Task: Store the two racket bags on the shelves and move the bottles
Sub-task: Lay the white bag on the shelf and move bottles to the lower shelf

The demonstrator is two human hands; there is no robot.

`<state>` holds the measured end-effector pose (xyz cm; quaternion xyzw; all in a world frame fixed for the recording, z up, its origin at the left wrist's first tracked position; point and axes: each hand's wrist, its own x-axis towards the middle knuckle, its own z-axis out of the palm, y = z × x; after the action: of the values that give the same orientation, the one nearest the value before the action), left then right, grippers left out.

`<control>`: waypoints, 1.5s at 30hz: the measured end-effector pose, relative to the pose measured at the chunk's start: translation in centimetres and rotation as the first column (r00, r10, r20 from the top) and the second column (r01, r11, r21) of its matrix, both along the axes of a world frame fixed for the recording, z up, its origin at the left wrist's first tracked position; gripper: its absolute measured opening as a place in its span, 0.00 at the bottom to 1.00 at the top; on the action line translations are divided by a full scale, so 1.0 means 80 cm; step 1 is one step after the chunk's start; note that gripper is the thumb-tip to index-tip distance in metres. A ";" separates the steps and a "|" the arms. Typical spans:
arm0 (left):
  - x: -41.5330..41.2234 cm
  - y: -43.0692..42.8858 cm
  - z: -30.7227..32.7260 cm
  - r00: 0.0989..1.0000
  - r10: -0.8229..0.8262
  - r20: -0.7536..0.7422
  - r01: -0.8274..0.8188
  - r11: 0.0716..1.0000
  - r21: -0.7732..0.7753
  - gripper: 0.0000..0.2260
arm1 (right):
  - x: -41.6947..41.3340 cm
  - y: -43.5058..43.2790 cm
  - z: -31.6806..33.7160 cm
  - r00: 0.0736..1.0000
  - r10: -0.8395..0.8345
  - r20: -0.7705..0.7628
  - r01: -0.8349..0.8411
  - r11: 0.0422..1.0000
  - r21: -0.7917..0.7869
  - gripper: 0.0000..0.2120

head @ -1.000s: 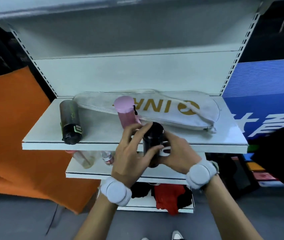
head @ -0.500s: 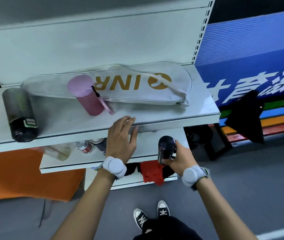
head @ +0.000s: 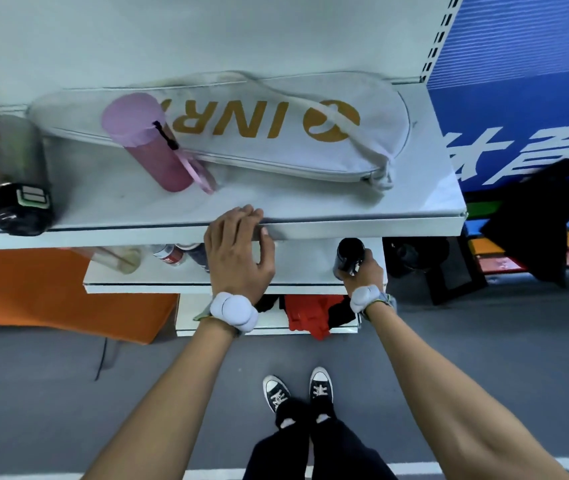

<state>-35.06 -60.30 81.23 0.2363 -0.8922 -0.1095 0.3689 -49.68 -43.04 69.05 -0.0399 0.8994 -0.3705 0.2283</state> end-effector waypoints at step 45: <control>0.178 -0.229 0.113 0.844 0.523 0.122 -0.537 0.820 0.199 0.36 | 0.149 -0.235 0.325 0.916 0.252 -0.313 -0.282 0.958 -0.054 0.34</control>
<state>-20.84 -78.59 90.27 0.5183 -0.7839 -0.0960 0.3280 -37.76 -61.80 95.09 -0.2299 0.8906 -0.3689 0.1338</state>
